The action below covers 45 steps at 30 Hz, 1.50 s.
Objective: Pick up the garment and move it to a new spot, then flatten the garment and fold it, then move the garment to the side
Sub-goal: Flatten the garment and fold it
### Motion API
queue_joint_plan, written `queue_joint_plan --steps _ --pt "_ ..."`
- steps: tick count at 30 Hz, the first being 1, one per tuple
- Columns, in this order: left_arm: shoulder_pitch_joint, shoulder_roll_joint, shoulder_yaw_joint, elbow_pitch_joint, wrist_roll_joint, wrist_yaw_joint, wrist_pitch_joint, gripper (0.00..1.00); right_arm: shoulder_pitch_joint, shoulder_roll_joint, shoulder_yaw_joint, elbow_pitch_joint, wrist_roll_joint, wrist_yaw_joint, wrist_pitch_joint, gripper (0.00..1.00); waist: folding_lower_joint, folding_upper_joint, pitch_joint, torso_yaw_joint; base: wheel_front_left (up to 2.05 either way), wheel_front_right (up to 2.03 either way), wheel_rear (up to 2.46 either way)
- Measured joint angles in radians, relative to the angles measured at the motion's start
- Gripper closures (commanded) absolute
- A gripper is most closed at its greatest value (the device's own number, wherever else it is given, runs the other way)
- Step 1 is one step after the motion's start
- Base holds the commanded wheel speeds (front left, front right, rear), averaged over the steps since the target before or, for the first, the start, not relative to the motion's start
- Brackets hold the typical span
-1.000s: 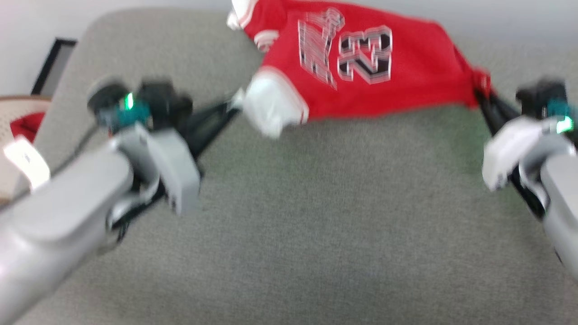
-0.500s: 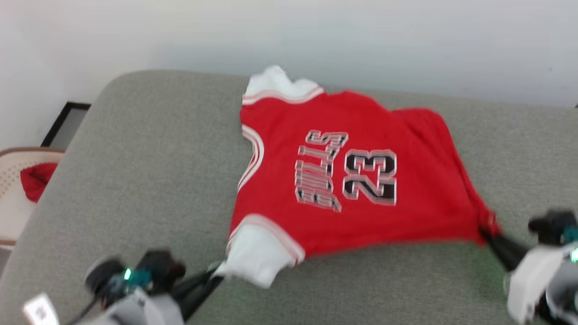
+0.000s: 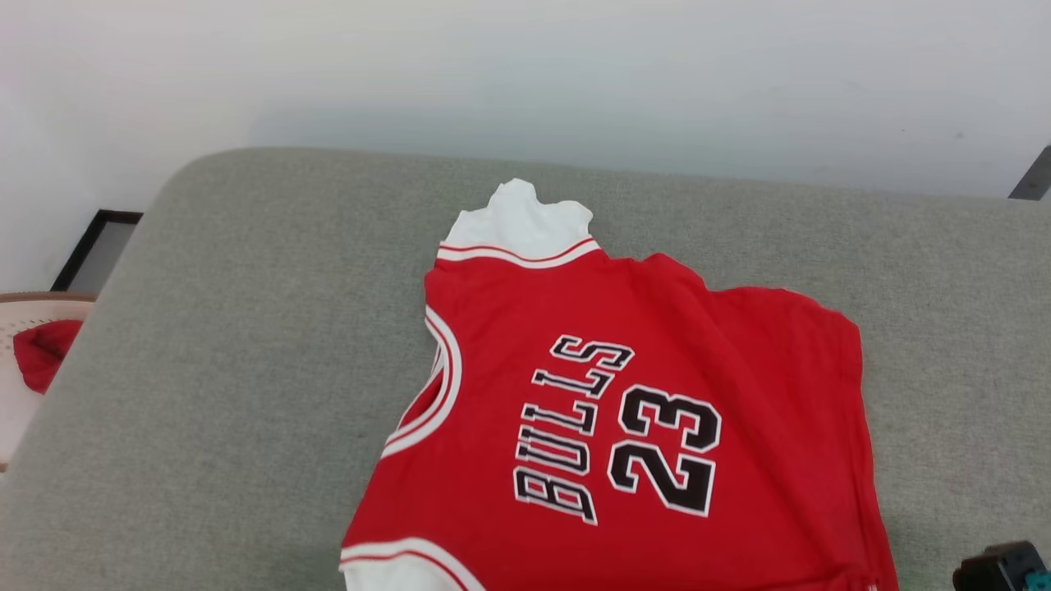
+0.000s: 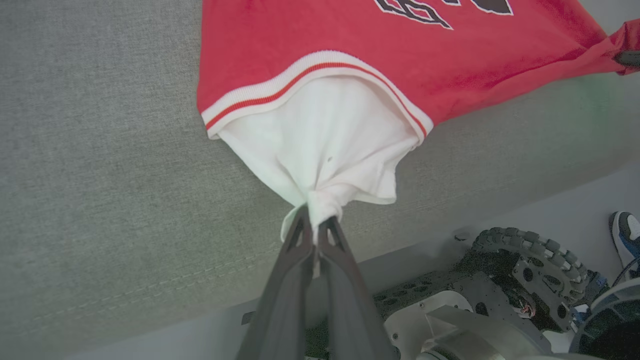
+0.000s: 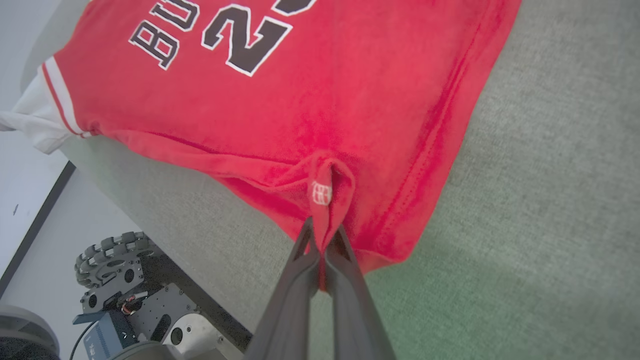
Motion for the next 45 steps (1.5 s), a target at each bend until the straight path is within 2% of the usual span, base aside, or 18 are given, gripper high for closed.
queue_joint_plan --steps 6,12,15,17,19,22,30,34,40,45 --pt "0.031 0.027 0.007 -0.049 -0.025 0.053 -0.018 1.00 0.082 0.028 -0.074 -0.074 -0.014 0.000 0.056 1.00 0.0000 0.0000 0.012 -0.004 0.00 0.00 0.00" --pt "-0.040 0.093 0.043 -0.090 0.049 0.086 -0.011 1.00 0.085 0.061 -0.133 -0.121 -0.042 0.000 0.098 1.00 0.0000 0.0000 0.020 -0.014 0.00 0.00 0.00" --pt "-0.109 0.128 0.057 -0.105 0.115 0.085 0.035 1.00 0.059 0.078 -0.159 -0.135 -0.058 0.000 0.116 1.00 0.0000 0.0000 0.025 -0.022 0.00 0.00 0.00" --pt "-0.158 0.136 0.067 -0.108 0.152 0.069 0.068 1.00 0.017 0.094 -0.170 -0.138 -0.074 0.000 0.133 1.00 0.0000 0.0000 0.030 -0.029 0.00 0.00 0.00" --pt "-0.212 0.138 0.078 -0.097 0.188 0.041 0.106 1.00 -0.029 0.112 -0.179 -0.132 -0.099 0.000 0.151 1.00 0.0000 0.0000 0.037 -0.035 0.00 0.00 0.00" --pt "-0.293 0.105 0.088 -0.052 0.233 -0.022 0.157 1.00 -0.099 0.138 -0.180 -0.110 -0.134 0.000 0.171 1.00 0.0000 0.0000 0.053 -0.043 0.00 0.00 0.00" --pt "-0.459 -0.054 0.083 0.209 0.292 -0.225 0.236 1.00 -0.277 0.183 -0.138 -0.002 -0.202 0.000 0.216 1.00 0.0000 0.0000 0.105 -0.062 0.00 0.00 0.00" --pt "-0.501 -0.136 0.070 0.342 0.289 -0.307 0.258 1.00 -0.340 0.193 -0.104 0.049 -0.225 0.000 0.239 1.00 0.0000 0.0000 0.131 -0.068 0.00 0.00 0.00" --pt "-0.530 -0.237 0.050 0.503 0.272 -0.380 0.286 1.00 -0.400 0.207 -0.066 0.101 -0.243 0.000 0.276 1.00 0.0000 0.0000 0.165 -0.070 0.00 0.00 0.00" --pt "-0.540 -0.283 0.042 0.581 0.228 -0.401 0.297 1.00 -0.429 0.215 -0.044 0.124 -0.242 0.000 0.291 1.00 0.0000 -0.0001 0.175 -0.069 0.00 0.00 0.00"
